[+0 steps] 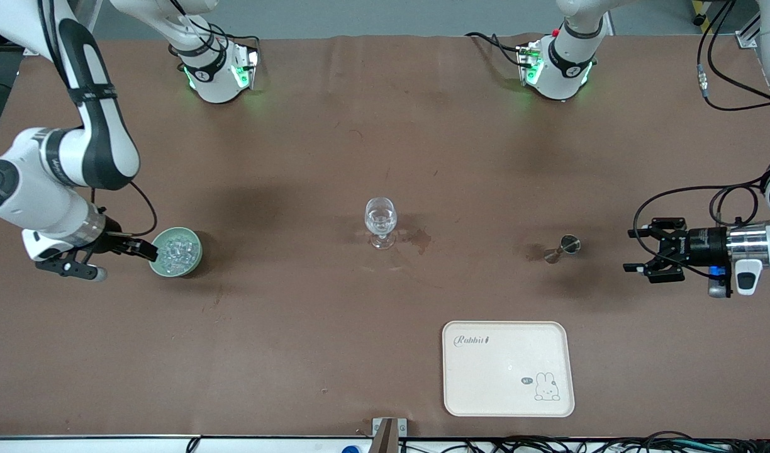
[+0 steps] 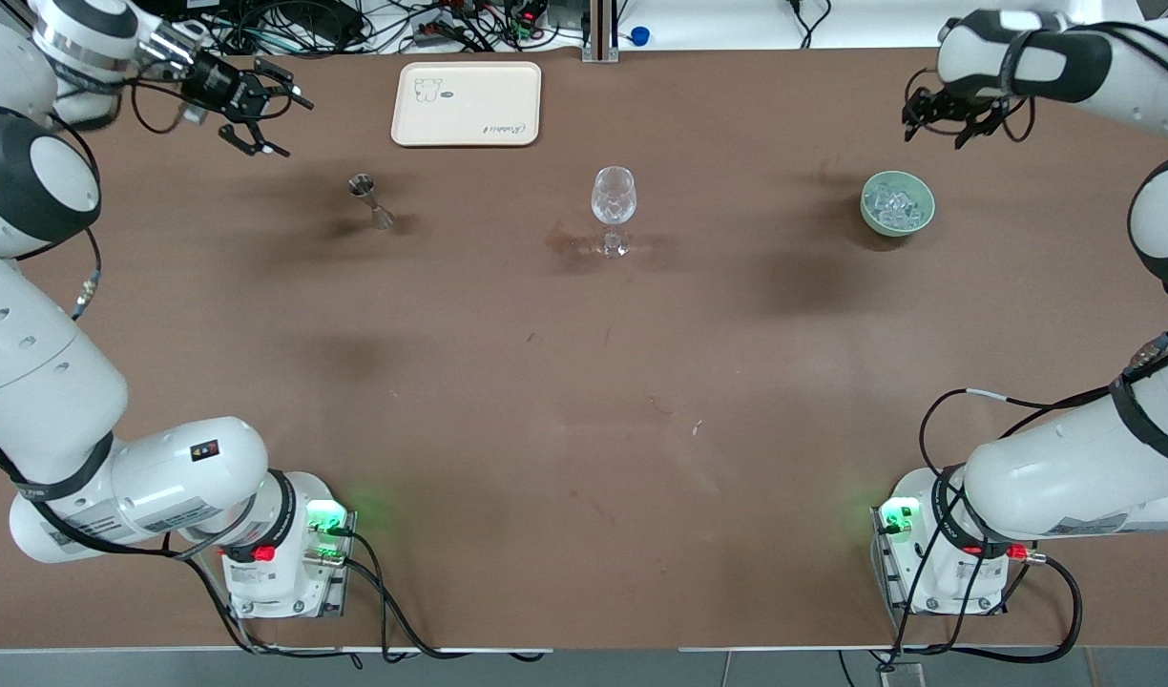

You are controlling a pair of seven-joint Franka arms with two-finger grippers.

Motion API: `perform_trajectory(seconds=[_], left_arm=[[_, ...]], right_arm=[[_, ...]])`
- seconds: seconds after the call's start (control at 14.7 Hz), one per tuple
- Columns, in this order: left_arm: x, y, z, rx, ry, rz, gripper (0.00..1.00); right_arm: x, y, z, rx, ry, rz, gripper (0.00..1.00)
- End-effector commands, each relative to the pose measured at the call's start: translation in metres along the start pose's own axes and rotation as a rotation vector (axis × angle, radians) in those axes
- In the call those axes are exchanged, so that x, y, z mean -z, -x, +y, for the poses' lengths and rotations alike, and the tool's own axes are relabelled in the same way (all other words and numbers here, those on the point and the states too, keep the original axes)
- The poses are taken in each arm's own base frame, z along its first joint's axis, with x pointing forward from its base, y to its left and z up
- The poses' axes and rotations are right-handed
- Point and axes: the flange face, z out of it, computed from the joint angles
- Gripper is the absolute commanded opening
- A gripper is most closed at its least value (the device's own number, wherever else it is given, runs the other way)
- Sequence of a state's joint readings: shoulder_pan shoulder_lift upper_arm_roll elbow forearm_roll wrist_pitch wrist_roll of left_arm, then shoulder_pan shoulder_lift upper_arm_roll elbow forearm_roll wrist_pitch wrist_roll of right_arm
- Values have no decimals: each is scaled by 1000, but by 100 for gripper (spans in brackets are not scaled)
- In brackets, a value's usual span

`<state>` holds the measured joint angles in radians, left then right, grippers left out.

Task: Pour wine and add ice with both arms
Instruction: 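Reach the right gripper to the ice bowl while the left gripper reaches the jigger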

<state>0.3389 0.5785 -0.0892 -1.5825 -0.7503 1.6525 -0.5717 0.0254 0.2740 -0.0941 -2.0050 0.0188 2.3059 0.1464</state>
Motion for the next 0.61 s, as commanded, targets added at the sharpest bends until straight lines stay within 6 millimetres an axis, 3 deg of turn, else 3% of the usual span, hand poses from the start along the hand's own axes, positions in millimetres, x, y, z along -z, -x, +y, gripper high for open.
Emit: perform_trajectory(seconds=[0.0, 0.27, 0.54], left_arm=[[-21, -19, -6, 65, 58, -99, 100], [-31, -53, -28, 141, 88, -157, 100], [-43, -71, -43, 274, 106, -220, 100]], right_arm=[[-20, 10, 1, -24, -2, -3, 83], [-46, 14, 2, -39, 6, -26, 78], [-62, 14, 3, -54, 8, -35, 70]])
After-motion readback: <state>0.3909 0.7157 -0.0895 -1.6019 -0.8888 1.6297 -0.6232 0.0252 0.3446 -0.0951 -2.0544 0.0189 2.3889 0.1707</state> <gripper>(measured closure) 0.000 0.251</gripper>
